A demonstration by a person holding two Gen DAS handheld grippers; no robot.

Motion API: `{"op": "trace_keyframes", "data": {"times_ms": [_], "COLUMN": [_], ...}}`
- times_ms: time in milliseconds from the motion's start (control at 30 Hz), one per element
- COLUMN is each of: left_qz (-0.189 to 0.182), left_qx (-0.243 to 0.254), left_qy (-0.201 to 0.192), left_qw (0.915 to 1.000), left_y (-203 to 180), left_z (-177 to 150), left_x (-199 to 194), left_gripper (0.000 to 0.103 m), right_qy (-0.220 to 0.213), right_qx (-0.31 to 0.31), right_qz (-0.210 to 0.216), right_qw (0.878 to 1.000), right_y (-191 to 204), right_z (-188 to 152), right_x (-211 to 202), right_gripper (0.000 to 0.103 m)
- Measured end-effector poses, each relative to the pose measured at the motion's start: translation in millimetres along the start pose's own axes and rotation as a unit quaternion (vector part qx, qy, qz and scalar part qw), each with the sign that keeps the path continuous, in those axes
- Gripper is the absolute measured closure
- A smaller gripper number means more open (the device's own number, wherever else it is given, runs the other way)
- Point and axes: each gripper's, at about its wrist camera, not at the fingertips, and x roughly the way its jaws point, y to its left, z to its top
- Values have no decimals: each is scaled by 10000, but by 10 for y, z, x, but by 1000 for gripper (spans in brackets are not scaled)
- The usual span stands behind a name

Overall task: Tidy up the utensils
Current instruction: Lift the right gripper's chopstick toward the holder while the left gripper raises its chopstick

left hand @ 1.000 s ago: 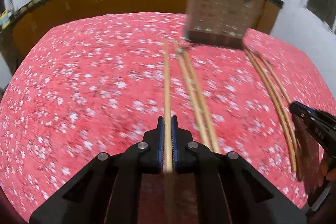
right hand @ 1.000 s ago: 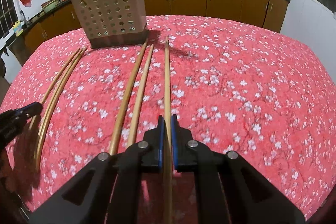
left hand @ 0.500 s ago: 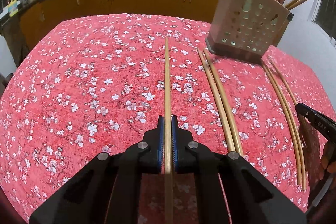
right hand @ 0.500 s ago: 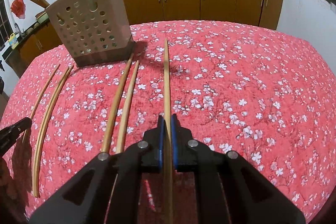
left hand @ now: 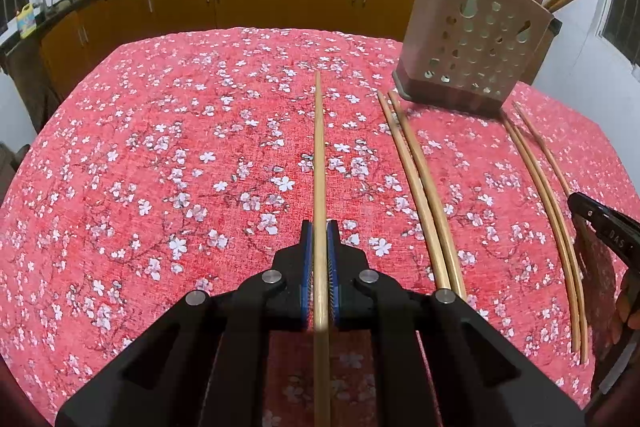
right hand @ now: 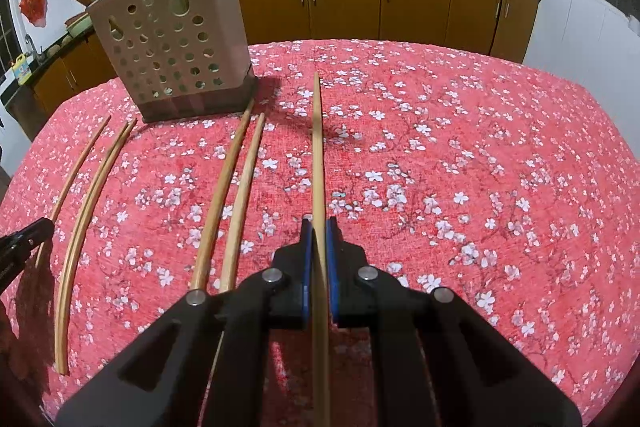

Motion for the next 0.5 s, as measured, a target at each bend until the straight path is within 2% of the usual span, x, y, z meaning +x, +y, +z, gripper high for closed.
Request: {"op": "trace_keyframes", "data": {"times_ms": [500], "left_qz": [79], "left_qx": [74], "left_qy": [8], "left_qw": [9999], "left_y": [8], "left_z": [7], "left_x": [26], "left_gripper": [94], "right_qy": [0], "right_qx": [-96], "right_qz": [-203], "right_qw": [9997], "right_y": [65], "right_z": [-45], "right_x": [-43], "right_gripper": [92]}}
